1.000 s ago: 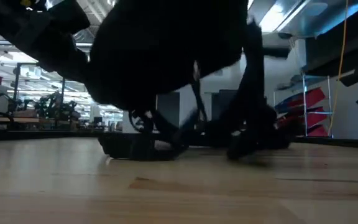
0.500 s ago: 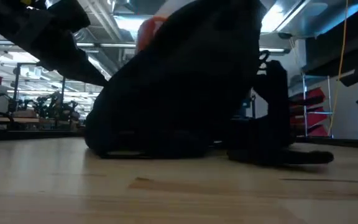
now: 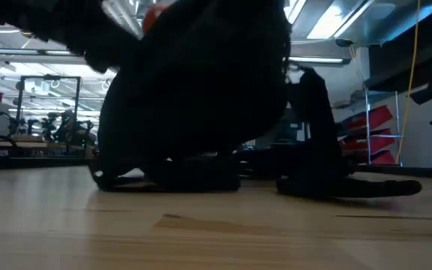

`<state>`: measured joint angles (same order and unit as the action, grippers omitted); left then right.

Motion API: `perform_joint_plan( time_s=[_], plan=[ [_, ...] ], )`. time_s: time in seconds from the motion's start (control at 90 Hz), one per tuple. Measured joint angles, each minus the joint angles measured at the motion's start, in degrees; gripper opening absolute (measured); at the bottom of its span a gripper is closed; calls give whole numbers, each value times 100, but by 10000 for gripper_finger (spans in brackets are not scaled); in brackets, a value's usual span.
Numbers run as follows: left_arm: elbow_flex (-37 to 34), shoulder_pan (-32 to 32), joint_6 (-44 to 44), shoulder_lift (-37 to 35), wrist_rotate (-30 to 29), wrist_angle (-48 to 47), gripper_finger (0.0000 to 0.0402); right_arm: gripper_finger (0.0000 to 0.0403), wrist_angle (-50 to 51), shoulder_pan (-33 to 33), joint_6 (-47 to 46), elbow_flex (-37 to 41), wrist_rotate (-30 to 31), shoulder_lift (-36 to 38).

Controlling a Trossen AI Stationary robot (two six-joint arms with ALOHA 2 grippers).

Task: Unpack backpack
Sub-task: Remove the transparent white zip bag from the black backpack

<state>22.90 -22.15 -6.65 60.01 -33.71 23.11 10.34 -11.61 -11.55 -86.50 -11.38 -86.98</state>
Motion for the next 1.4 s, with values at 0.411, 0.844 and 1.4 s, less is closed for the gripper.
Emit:
perform_joint_plan(
  time_s=[0.411, 0.844, 1.4],
  plan=[
    [-4, -343, 1769, 159, -1253, 649, 239, 0, -58, -7, -17, 0, -147, -265],
    [2, -832, 2278, 208, -3385, -135, 239, 0, 36, -3, -17, 0, -173, -256],
    [4, -1119, 1209, 201, -4066, -969, 239, 0, 62, 1, -13, 0, -186, -255]
  ],
)
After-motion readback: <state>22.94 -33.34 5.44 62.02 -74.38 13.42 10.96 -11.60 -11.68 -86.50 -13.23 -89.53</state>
